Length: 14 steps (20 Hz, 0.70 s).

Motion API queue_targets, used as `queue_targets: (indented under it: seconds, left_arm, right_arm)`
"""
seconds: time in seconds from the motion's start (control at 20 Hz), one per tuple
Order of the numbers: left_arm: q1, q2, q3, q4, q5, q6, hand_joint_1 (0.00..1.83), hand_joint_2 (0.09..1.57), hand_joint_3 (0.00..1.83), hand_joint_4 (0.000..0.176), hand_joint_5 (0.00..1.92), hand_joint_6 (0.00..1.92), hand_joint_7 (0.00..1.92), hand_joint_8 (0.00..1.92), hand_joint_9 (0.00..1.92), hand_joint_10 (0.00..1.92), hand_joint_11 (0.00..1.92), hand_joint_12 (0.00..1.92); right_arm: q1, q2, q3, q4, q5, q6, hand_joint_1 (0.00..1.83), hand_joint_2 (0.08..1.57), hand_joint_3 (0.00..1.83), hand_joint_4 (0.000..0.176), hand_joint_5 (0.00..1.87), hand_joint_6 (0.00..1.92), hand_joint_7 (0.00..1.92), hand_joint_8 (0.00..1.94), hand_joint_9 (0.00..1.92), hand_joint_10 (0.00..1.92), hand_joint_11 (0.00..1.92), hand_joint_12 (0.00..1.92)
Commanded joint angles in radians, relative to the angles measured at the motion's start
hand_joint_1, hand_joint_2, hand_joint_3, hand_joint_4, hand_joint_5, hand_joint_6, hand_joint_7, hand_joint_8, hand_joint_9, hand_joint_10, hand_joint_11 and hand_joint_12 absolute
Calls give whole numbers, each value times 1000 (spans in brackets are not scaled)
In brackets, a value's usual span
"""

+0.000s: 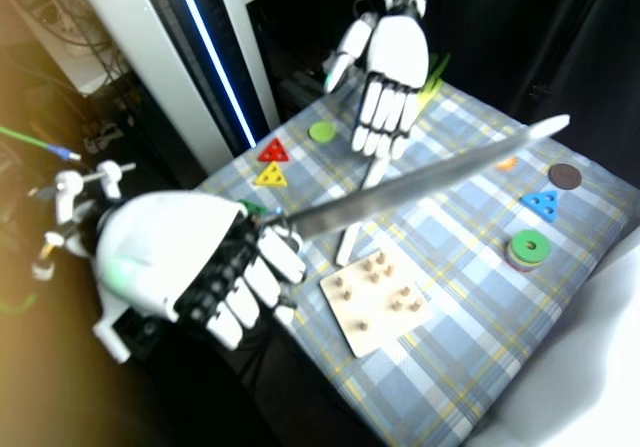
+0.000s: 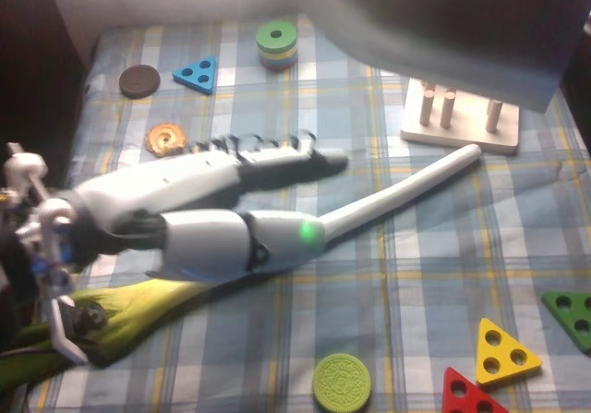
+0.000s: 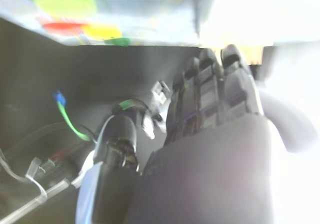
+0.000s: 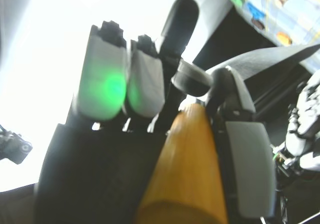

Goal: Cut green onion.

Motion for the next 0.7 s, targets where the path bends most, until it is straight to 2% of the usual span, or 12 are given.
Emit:
queue_targets:
  seconds: [0.0, 0.05, 0.15, 0.2, 0.25, 0.3, 0.35, 0.45, 0.5, 0.65]
  left_arm:
    - [8, 20, -12, -70, -206, 36, 0, 1348, 2, 0, 173, 18, 181, 12, 174, 11, 29, 147]
    - [27, 45, -27, -131, -274, 88, 0, 1350, 3, 0, 182, 20, 186, 13, 180, 12, 25, 147]
    - [45, 71, -36, -186, -351, 121, 0, 1377, 4, 0, 161, 3, 212, 4, 224, 6, 56, 181]
    - [56, 83, -37, -212, -390, 124, 0, 1371, 0, 0, 126, 0, 313, 2, 340, 7, 103, 248]
    - [65, 91, -37, -230, -416, 124, 0, 1386, 2, 0, 71, 0, 254, 0, 281, 1, 20, 267]
    - [76, 99, -37, -253, -441, 124, 0, 1389, 2, 0, 97, 14, 212, 0, 248, 0, 3, 272]
    - [89, 107, -38, -278, -468, 124, 0, 1384, 0, 0, 178, 9, 253, 1, 270, 1, 0, 416]
    - [116, 123, -42, -320, -526, 124, 0, 1387, 1, 0, 223, 8, 267, 7, 252, 5, 0, 368]
    - [129, 131, -46, -335, -550, 124, 0, 1392, 2, 0, 203, 6, 269, 4, 250, 3, 0, 278]
    - [154, 137, -50, -359, -592, 124, 0, 1382, 0, 0, 230, 4, 328, 6, 329, 10, 45, 287]
  right_arm:
    - [32, 14, 14, 33, 121, 7, 440, 1408, 1, 0, 1206, 1921, 1435, 1941, 1530, 1921, 1545, 1921]
    - [44, 16, 21, 31, 105, 7, 401, 1414, 3, 0, 1207, 1921, 1442, 1941, 1532, 1921, 1548, 1921]
    - [52, 20, 27, 25, 90, 7, 399, 1429, 4, 0, 1205, 1921, 1444, 1941, 1545, 1921, 1571, 1921]
    - [54, 22, 29, 19, 77, 7, 406, 1427, 1, 0, 1198, 1921, 1435, 1941, 1539, 1921, 1566, 1921]
    - [57, 22, 31, 11, 68, 7, 399, 1420, 0, 0, 1203, 1921, 1437, 1941, 1540, 1921, 1569, 1921]
    - [65, 22, 34, 0, 54, 7, 397, 1415, 0, 0, 1203, 1921, 1438, 1941, 1540, 1921, 1571, 1921]
    - [75, 21, 36, -11, 40, 7, 387, 1417, 0, 0, 1190, 1921, 1428, 1941, 1529, 1921, 1555, 1921]
    - [101, 21, 41, -43, 1, 7, 410, 1425, 1, 0, 1168, 1921, 1418, 1941, 1528, 1921, 1562, 1921]
    - [115, 21, 45, -63, -22, 7, 407, 1427, 1, 0, 1163, 1921, 1412, 1941, 1516, 1921, 1551, 1921]
    - [176, 21, 50, -122, -95, -9, 409, 1424, 0, 0, 1149, 1921, 1409, 1941, 1514, 1921, 1545, 1921]
